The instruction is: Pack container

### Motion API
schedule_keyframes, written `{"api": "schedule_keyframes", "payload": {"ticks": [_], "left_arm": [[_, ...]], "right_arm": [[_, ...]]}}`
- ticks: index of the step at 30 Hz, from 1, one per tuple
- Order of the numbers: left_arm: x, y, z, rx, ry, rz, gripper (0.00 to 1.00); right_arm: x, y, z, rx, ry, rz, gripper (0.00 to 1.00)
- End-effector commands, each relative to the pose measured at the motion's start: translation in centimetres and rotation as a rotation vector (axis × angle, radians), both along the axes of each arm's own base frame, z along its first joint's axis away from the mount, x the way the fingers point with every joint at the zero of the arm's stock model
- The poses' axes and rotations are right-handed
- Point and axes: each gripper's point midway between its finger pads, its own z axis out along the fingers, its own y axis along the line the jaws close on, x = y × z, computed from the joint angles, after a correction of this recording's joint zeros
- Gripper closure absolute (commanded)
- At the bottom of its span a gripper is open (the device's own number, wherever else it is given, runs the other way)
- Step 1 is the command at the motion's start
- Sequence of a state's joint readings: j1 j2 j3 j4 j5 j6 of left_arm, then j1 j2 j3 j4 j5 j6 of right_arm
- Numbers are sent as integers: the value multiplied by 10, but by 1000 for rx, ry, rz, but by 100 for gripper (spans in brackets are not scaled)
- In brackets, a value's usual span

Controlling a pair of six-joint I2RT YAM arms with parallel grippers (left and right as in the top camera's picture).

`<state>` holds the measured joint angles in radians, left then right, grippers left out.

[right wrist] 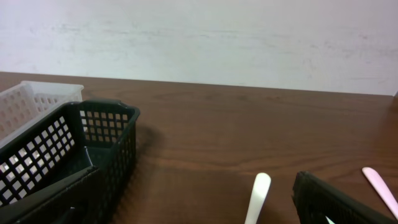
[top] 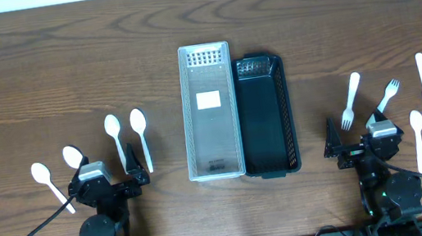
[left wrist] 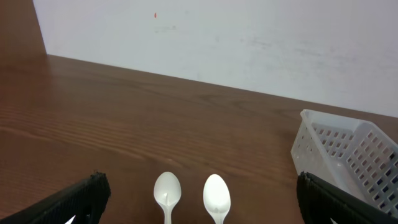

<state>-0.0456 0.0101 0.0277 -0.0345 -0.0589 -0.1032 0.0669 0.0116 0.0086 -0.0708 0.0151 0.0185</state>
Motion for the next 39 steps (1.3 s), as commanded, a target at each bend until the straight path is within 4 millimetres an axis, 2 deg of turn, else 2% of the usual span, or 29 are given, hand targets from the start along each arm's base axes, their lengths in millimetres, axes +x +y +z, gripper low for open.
{"api": "schedule_keyframes", "payload": {"ticks": [1,23,26,31,34,39], "left_arm": [[-1,2,-18,16,53,5,2],[-1,2,-18,15,53,5,2],[0,2,-17,16,47,9,2],[-2,1,-5,-107,34,13,2],[-6,-3,1,-110,101,-3,2],[1,-3,35,-102,206,3,2]], "right_arm": [[0,4,-1,18,2,19,1],[0,4,0,30,-2,15,1],[0,5,-1,138,11,11,1],[-1,9,-4,349,68,15,1],[-2,9,3,347,118,4,1],[3,2,26,330,238,-46,1]]}}
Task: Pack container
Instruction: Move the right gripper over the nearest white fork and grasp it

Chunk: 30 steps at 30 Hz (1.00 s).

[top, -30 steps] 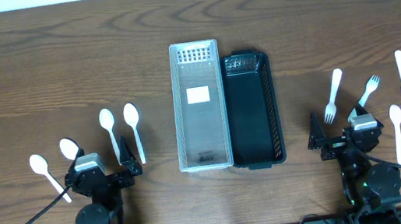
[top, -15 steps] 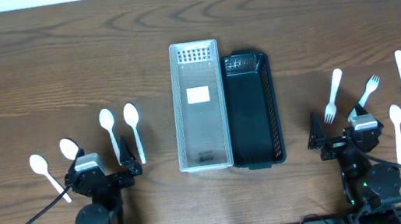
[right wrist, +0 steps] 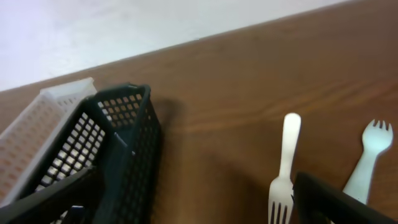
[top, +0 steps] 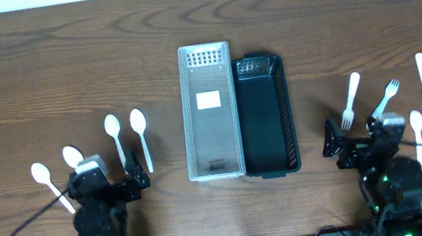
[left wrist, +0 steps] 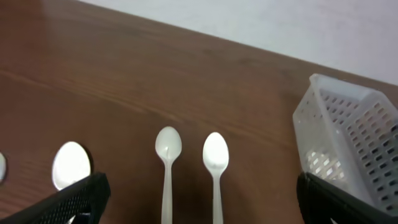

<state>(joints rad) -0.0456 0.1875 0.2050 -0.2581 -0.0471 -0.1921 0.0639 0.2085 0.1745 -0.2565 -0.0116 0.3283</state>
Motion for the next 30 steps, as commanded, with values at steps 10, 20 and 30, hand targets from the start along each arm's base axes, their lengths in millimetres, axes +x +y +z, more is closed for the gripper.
{"api": "schedule_keyframes", "payload": {"ticks": [10,20,30], "left_arm": [[52,-3,50,49,471,-28,2],[69,-4,-3,56,761,-32,2],[69,-4,-13,57,797,-33,2]], "right_arm": [[34,-23,56,-126,540,-8,1],[77,-33,-3,-164,883,23,1],[78,-40,-105,-94,1201,-82,1]]}}
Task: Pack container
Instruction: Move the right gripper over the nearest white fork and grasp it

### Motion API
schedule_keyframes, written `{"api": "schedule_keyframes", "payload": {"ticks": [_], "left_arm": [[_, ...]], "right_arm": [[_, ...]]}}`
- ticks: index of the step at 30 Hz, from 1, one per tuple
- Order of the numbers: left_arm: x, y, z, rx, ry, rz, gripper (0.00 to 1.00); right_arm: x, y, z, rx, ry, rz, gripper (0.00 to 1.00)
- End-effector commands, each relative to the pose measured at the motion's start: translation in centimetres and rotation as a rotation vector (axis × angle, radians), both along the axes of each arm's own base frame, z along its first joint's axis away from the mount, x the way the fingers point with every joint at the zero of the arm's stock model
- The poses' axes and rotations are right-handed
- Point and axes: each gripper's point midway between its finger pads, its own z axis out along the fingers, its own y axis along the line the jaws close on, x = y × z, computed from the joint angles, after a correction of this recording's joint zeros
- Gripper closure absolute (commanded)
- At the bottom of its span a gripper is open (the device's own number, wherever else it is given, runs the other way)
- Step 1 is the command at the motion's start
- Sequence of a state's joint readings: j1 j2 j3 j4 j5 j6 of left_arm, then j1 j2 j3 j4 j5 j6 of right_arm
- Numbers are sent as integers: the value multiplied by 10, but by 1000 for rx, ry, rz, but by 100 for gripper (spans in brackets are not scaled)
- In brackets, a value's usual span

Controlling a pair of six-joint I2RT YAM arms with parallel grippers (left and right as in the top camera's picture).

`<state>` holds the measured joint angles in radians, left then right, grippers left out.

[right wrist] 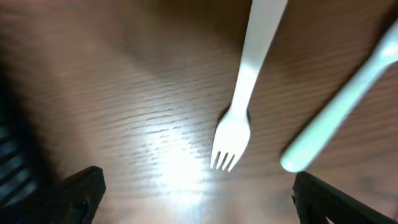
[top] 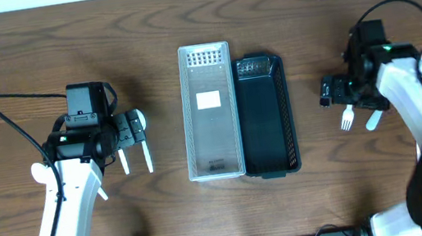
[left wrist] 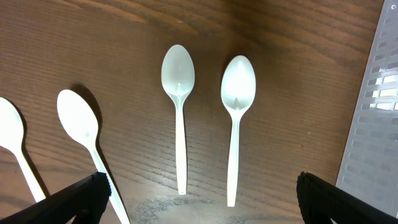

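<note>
My left gripper [top: 126, 135] hangs open above two white spoons [left wrist: 178, 93] [left wrist: 236, 106] lying side by side, bowls away from me; both lie between its spread fingers [left wrist: 68, 200]. Two more spoons [left wrist: 79, 121] lie further left. My right gripper [top: 338, 93] is open over a white fork [right wrist: 239, 118], tines toward me, with a second white handle [right wrist: 348, 106] beside it. The white basket [top: 218, 167] and the black basket [top: 273, 167] stand side by side at the table's middle, both holding no cutlery.
The white basket's wall [left wrist: 376, 124] lies close to the right of my left gripper. The black basket's dark, blurred side [right wrist: 9, 124] is at the left of the right wrist view. Cables trail from both arms over the table.
Both arms have moved from low at the near edge out over the table. The left gripper now looks straight down on the spoons, the right one on the forks. Both remain open.
At first both grippers sat at the near edge, open, looking level across the table. Then they were tilted downward, with spoons and forks coming into view. Now each hangs open directly over its cutlery; nothing has been picked up.
</note>
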<state>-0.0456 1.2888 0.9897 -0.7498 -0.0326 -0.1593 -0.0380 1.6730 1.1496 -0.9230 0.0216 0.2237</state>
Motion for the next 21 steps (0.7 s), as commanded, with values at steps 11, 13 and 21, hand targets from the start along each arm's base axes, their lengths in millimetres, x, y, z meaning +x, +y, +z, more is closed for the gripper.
{"api": "schedule_keyframes", "payload": {"ticks": [11,13,21], "left_arm": [[4,2,6,5,-14,-1,2],[4,2,6,5,-14,-1,2],[4,2,6,5,-14,-1,2]], "right_arm": [[10,-11,-66,7,110,-84,1],[10,-15,-70,12,114,-124,1],[-5,-28,-78,19,154,-228,6]]}}
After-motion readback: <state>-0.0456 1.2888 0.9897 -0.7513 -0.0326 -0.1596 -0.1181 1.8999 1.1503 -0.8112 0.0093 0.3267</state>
